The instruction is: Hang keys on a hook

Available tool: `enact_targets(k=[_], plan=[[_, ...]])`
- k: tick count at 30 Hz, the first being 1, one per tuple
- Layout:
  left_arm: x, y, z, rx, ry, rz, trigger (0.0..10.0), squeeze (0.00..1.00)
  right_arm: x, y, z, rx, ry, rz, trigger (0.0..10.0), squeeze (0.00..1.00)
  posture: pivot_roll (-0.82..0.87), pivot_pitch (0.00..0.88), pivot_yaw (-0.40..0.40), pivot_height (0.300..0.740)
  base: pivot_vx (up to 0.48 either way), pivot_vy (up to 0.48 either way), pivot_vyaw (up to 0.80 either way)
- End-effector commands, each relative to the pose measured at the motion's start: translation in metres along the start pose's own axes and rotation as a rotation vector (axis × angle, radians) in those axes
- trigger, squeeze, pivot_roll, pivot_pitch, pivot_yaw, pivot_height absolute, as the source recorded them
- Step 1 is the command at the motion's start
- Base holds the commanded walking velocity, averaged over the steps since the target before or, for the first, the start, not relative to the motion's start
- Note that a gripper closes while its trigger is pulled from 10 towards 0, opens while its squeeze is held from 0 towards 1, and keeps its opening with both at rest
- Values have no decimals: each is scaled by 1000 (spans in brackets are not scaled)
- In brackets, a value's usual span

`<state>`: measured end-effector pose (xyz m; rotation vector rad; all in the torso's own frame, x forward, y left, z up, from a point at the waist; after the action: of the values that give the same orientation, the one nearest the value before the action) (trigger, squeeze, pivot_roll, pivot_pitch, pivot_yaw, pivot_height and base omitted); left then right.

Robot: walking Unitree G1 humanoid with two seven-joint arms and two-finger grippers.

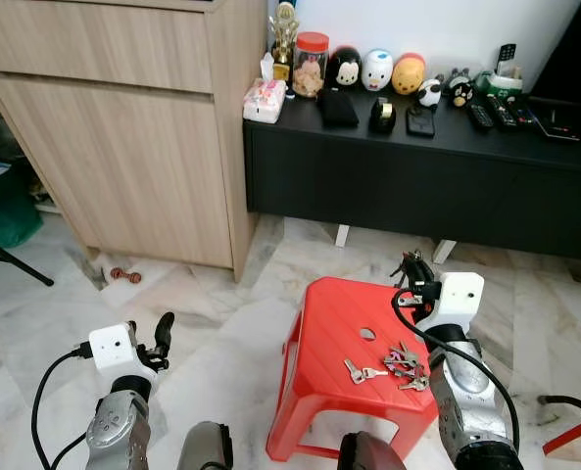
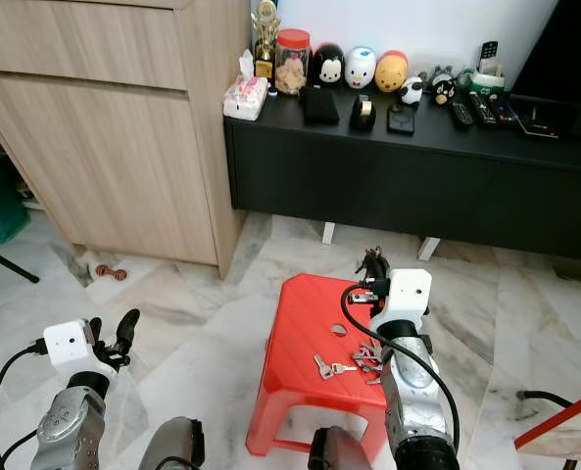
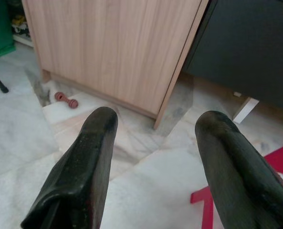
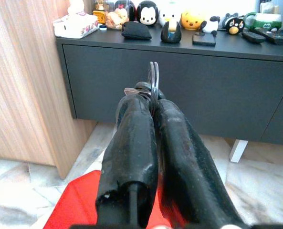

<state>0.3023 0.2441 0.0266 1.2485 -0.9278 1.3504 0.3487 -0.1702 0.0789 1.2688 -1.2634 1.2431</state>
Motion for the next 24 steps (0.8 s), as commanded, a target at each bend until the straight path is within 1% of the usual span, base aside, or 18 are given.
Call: enact_targets(k=[1, 4, 13, 16, 24], plan=[[-1, 0, -2, -2, -8, -3, 10000, 0, -1, 1, 7, -23, 4, -9, 10000, 0, 192, 26, -72, 619, 0, 0, 0], [-2, 0, -3, -6, -5, -12, 10000, 0, -3, 2, 9, -35, 1, -16, 10000, 0, 196, 31, -70, 619, 0, 0, 0], [-6, 1, -5, -14, -7, -28, 10000, 0, -4, 2, 8, -52, -19, -25, 10000, 0, 201, 48, -61, 619, -275, 0, 0], [-7, 1, -4, -25, -11, -33, 10000, 0, -4, 2, 8, -51, -18, -26, 10000, 0, 200, 49, -58, 619, -349, 0, 0], [-6, 1, -9, -9, -16, -30, 10000, 0, -7, 3, 9, -55, -18, -36, 10000, 0, 203, 49, -61, 619, -372, 0, 0]])
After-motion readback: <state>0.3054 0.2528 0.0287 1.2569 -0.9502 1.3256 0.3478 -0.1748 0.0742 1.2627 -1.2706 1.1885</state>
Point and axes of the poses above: a point about 5 cm out from each wrist's last joint towards the gripper, its own y axis pointing back from the gripper into the wrist, its own x axis along the axis of the wrist's last joint, z = x × y, the point moved 4 cm from there along -y, pointing out of the wrist towards the gripper, and after that the axes turned 1 degree about y, right-handed, at the moved point
